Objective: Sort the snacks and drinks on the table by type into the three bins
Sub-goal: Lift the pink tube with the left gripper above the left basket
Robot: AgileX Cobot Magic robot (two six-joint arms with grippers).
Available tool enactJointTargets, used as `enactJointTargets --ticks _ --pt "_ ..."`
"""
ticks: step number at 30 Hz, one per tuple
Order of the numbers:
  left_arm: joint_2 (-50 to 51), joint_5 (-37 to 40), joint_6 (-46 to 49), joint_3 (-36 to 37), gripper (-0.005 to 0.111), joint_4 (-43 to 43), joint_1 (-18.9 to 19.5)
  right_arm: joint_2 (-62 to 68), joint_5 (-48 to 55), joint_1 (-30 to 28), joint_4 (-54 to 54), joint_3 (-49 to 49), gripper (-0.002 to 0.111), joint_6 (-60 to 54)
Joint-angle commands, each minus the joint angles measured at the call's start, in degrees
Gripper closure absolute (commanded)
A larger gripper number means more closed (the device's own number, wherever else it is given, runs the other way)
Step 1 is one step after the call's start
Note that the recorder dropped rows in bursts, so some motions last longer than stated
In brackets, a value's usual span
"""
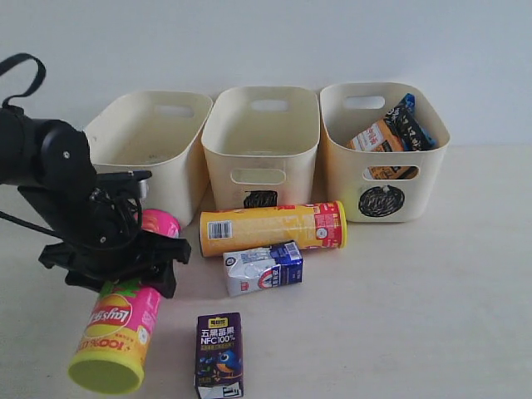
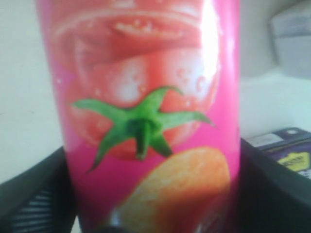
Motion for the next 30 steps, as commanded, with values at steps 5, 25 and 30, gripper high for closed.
enactJointTargets --ticks 5,25,30 --pt "-9.7 3.0 0.4 -0.2 0.102 0.1 -0.3 -0.3 -0.1 0.0 0.3 0.0 0.108 0.0" --pt "-21.7 3.3 0.4 -8.7 0.102 7.9 -0.1 -0.3 0.1 0.0 0.2 0.0 0.108 7.1" --pt "-18.5 3.5 0.2 -15.3 0.102 11.1 0.6 -0.3 0.1 0.0 0.2 0.0 0.108 8.6"
